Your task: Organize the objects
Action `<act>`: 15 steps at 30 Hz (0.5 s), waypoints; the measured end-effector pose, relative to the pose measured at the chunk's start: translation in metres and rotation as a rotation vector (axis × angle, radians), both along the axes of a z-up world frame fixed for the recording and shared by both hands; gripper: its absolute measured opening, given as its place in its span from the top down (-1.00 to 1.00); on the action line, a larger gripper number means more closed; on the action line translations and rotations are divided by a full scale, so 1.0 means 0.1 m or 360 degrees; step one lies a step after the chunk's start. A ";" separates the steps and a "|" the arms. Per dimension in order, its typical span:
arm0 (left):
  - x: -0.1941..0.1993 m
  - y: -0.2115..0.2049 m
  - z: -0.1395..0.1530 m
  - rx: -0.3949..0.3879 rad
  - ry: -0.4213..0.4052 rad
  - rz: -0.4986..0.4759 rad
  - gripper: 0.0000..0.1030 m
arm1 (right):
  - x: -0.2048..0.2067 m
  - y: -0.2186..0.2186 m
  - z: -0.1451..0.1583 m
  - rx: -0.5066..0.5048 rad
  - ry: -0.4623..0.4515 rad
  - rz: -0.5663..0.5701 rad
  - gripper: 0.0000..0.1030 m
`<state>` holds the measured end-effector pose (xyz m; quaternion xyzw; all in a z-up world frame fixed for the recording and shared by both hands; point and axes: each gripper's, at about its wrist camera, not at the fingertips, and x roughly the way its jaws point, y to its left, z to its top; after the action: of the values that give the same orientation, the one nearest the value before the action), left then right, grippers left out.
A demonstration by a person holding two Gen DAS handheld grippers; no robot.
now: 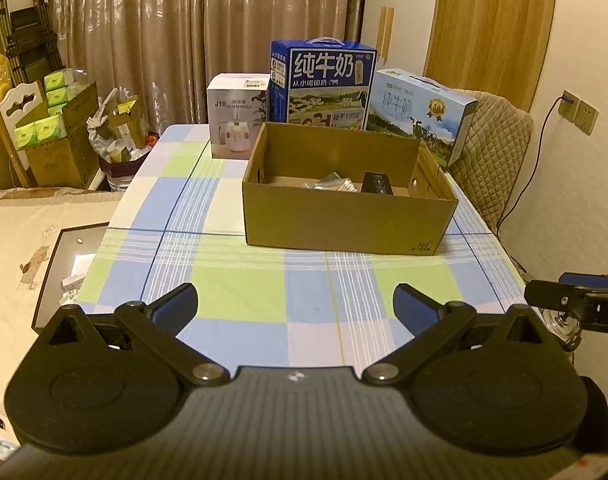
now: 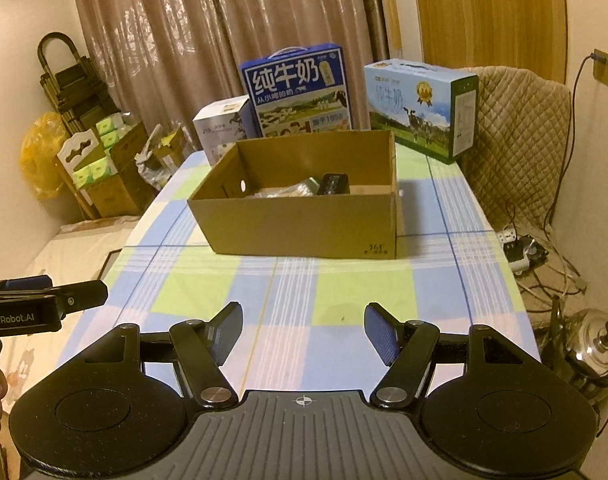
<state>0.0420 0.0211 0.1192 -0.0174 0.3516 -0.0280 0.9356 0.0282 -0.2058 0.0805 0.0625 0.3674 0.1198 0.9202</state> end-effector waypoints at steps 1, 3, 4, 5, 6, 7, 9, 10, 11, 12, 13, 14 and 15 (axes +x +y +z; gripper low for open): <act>-0.01 0.00 -0.01 0.0001 0.0002 0.0001 -0.98 | 0.00 0.00 -0.01 0.0002 0.0005 0.0003 -0.26; -0.04 0.00 -0.02 0.0005 0.0008 0.0001 -0.98 | -0.02 0.02 -0.03 0.0008 0.0012 0.0009 -0.26; -0.05 -0.01 -0.03 0.0006 0.0010 0.0001 -0.98 | -0.02 0.02 -0.03 0.0008 0.0014 0.0012 -0.26; -0.06 -0.01 -0.04 0.0006 0.0013 0.0002 -0.98 | -0.02 0.03 -0.04 0.0008 0.0014 0.0014 -0.26; -0.07 0.00 -0.05 0.0006 0.0016 0.0004 -0.98 | -0.02 0.03 -0.04 0.0010 0.0014 0.0016 -0.26; -0.07 0.00 -0.06 0.0004 0.0019 0.0005 -0.98 | -0.02 0.03 -0.04 0.0011 0.0015 0.0017 -0.26; -0.08 0.00 -0.07 0.0005 0.0025 0.0006 -0.98 | -0.02 0.04 -0.05 0.0009 0.0016 0.0017 -0.26; -0.08 0.00 -0.08 0.0007 0.0026 0.0005 -0.98 | -0.02 0.04 -0.05 0.0011 0.0017 0.0017 -0.26; -0.08 -0.01 -0.08 0.0007 0.0027 0.0006 -0.98 | -0.04 0.04 -0.06 0.0012 0.0018 0.0018 -0.26; -0.08 -0.01 -0.08 0.0007 0.0027 0.0005 -0.98 | -0.04 0.04 -0.06 0.0014 0.0019 0.0019 -0.26; -0.08 -0.01 -0.08 0.0007 0.0027 0.0004 -0.98 | -0.04 0.04 -0.07 0.0015 0.0020 0.0020 -0.26; -0.08 -0.01 -0.09 0.0007 0.0028 0.0002 -0.98 | -0.05 0.04 -0.07 0.0017 0.0021 0.0019 -0.26; -0.09 -0.02 -0.09 0.0007 0.0030 0.0002 -0.98 | -0.05 0.04 -0.08 0.0018 0.0022 0.0019 -0.26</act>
<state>0.0335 0.0196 0.1097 -0.0159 0.3605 -0.0263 0.9323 0.0231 -0.2015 0.0727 0.0663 0.3736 0.1270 0.9165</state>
